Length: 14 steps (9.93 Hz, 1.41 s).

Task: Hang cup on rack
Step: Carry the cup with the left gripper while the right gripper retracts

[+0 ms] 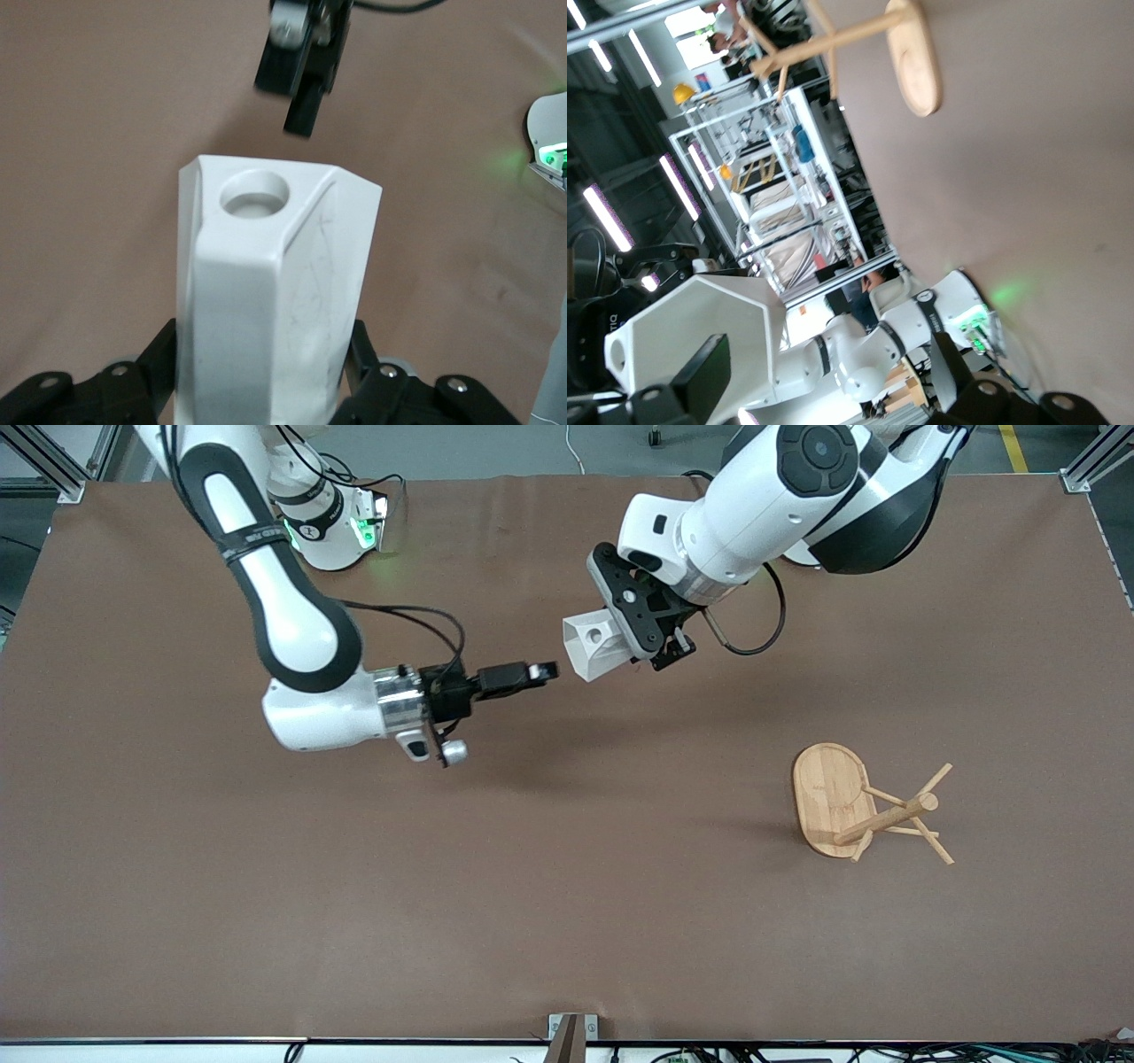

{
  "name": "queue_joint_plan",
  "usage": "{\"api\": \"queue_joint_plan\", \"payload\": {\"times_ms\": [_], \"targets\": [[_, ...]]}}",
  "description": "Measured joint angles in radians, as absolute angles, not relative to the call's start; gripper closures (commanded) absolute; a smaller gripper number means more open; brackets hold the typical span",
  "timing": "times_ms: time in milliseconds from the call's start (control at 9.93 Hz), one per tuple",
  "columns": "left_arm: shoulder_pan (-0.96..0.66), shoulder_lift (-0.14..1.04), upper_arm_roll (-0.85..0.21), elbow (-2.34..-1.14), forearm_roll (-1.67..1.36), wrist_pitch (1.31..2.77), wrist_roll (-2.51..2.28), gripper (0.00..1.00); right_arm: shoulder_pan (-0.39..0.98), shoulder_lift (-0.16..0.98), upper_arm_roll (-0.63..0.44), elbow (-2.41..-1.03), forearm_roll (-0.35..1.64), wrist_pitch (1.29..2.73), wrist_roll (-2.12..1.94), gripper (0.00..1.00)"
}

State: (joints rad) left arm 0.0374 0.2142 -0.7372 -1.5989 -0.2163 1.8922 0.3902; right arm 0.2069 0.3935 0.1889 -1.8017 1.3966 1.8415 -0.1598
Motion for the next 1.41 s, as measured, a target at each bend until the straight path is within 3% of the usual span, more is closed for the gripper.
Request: {"api": "queue_joint_plan", "payload": {"times_ms": [201, 403, 705, 906, 1108, 1410], "targets": [[0.076, 0.215, -0.735, -1.599, -0.216, 1.892, 0.354, 0.99, 0.148, 0.392, 0.171, -1.766, 1.222, 1.842, 0.02, 0.0], [0.108, 0.216, -0.73, -1.599, -0.195, 1.892, 0.215, 0.99, 0.109, 0.384, 0.108, -1.699, 0.91, 1.841, 0.158, 0.0], [0.152, 0.216, -0.72, -1.599, -0.124, 1.892, -0.084, 0.99, 0.083, 0.372, -0.049, -1.664, 0.468, 1.849, 0.171, 0.0], [0.186, 0.217, -0.718, -1.6, -0.096, 1.891, -0.204, 0.99, 0.004, 0.349, -0.069, -1.612, 0.27, 1.853, 0.11, 0.0], [0.227, 0.217, -0.716, -1.603, -0.064, 1.888, -0.303, 0.99, -0.048, 0.278, -0.073, -1.582, 0.187, 1.833, 0.016, 0.0], [0.274, 0.218, -0.715, -1.606, -0.019, 1.878, -0.374, 0.99, 0.001, 0.089, -0.064, -1.574, 0.017, 1.653, 0.012, 0.0]]}}
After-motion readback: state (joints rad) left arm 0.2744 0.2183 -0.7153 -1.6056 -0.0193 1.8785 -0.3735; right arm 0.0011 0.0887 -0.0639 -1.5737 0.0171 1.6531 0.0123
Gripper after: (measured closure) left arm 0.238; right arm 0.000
